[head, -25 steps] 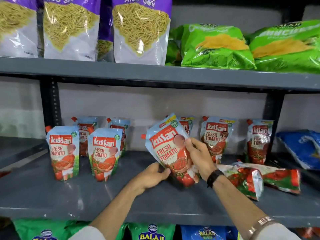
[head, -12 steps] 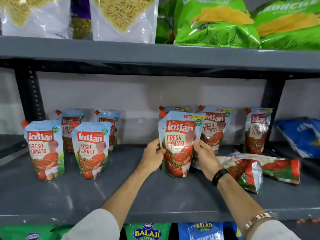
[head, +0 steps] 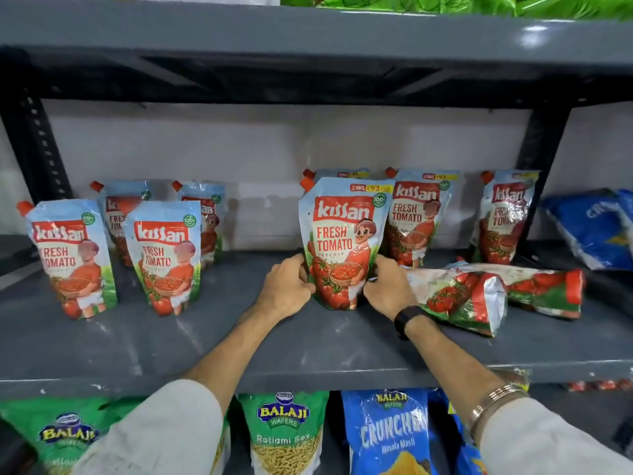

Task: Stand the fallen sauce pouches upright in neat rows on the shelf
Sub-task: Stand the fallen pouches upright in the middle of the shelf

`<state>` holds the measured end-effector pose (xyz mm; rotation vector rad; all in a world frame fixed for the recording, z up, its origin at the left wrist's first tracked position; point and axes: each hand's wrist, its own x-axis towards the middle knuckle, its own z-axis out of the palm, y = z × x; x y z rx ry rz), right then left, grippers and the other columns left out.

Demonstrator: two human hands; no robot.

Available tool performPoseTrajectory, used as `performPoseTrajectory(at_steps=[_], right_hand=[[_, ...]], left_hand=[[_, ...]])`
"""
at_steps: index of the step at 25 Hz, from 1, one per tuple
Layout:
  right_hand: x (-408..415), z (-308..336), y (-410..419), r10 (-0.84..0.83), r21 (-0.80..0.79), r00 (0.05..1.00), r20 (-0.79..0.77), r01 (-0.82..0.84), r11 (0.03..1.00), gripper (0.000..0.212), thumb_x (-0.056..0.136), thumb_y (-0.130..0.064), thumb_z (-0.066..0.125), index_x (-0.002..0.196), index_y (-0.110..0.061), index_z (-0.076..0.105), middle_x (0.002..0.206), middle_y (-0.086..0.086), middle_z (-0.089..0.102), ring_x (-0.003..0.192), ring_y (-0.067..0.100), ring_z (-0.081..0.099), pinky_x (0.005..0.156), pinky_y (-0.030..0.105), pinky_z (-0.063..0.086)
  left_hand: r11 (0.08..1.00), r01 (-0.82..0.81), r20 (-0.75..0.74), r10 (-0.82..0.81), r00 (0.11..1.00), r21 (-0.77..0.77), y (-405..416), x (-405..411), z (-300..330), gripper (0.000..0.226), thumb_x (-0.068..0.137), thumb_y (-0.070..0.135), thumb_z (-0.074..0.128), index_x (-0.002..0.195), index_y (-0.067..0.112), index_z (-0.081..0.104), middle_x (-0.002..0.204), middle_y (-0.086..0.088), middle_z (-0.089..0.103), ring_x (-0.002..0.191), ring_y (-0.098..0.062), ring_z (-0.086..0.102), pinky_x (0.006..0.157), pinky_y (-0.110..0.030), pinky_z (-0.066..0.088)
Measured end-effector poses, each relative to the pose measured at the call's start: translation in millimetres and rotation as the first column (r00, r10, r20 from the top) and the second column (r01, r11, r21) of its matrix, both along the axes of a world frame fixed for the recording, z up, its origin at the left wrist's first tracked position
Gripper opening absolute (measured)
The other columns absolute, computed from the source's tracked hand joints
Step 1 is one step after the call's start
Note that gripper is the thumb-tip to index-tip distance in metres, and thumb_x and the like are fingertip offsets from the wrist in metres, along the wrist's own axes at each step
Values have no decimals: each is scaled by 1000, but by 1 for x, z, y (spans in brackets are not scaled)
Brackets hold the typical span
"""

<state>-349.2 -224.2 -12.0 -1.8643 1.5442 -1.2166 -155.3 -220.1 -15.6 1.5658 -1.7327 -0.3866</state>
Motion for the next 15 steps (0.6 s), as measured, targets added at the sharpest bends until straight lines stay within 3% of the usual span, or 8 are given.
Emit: performPoseTrajectory(at_steps=[5, 15], right_hand=[[11, 3, 0, -66, -67, 986, -151, 57, 996, 29, 84, 5, 50, 106, -2, 66, 109, 19, 73, 104, 38, 65, 91, 47, 55], [9, 5, 2, -59, -3, 977, -207, 59, 998, 23, 87, 6, 50, 104, 1, 63, 105, 20, 72, 101, 36, 66, 90, 48, 55]], left_hand=[[995, -81, 55, 84, 995, -64, -6, 14, -1, 30, 77, 1, 66, 100, 20, 61, 77, 4, 67, 74, -15, 66, 70, -37, 58], [999, 23, 49, -21, 999, -35, -12, 24, -7, 38, 81, 10, 75, 114, 22, 61, 84, 13, 68, 78, -10, 69, 73, -33, 58]])
